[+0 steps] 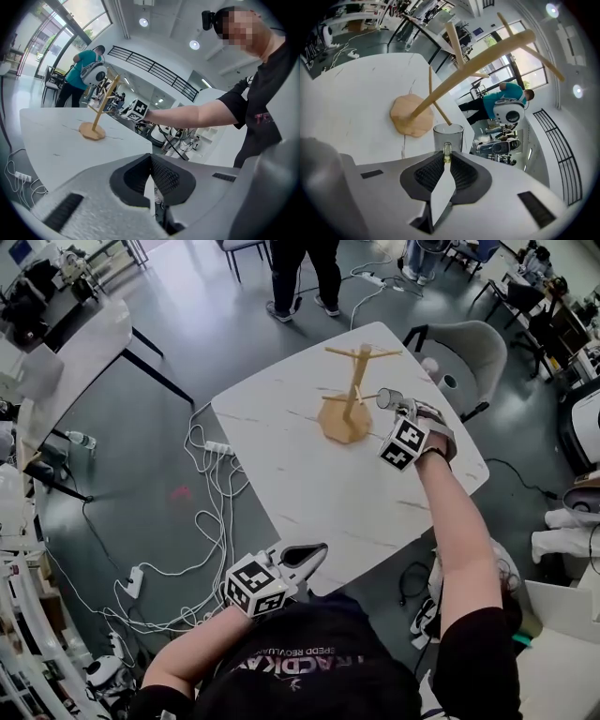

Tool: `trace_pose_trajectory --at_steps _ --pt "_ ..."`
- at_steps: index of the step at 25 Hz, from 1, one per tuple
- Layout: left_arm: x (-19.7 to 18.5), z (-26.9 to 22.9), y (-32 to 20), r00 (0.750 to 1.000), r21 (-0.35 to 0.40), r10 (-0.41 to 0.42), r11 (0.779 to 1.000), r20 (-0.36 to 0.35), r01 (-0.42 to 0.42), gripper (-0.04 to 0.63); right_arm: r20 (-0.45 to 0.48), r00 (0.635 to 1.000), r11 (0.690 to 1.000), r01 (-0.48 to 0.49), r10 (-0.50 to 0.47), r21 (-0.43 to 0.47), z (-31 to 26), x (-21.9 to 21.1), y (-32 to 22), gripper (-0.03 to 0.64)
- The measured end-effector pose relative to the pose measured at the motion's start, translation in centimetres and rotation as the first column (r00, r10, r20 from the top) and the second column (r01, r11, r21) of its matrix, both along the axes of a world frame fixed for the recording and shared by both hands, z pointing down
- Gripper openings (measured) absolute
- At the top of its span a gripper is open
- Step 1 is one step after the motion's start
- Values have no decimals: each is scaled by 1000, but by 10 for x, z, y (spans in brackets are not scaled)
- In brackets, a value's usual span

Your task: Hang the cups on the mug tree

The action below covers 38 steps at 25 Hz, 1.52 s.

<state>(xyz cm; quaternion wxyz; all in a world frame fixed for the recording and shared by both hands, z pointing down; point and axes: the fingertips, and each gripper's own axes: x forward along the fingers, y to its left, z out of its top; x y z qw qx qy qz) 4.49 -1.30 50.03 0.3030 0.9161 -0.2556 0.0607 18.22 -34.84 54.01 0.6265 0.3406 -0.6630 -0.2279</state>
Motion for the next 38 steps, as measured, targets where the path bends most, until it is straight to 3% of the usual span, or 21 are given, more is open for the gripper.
trace_pose_trajectory --at_steps 12,23,38 --pt "-10 -1 5 1000 4 -12 1000 -9 12 -3 -124 988 996 93 -91 11 3 -23 5 41" --pt "-18 2 4 1000 -1 -19 1000 -17 19 -3 -320 929 980 201 -188 8 13 -36 8 41" --pt "-28 5 -2 999 -10 -25 1000 -35 25 -3 -368 909 977 213 -198 1 17 -47 8 42"
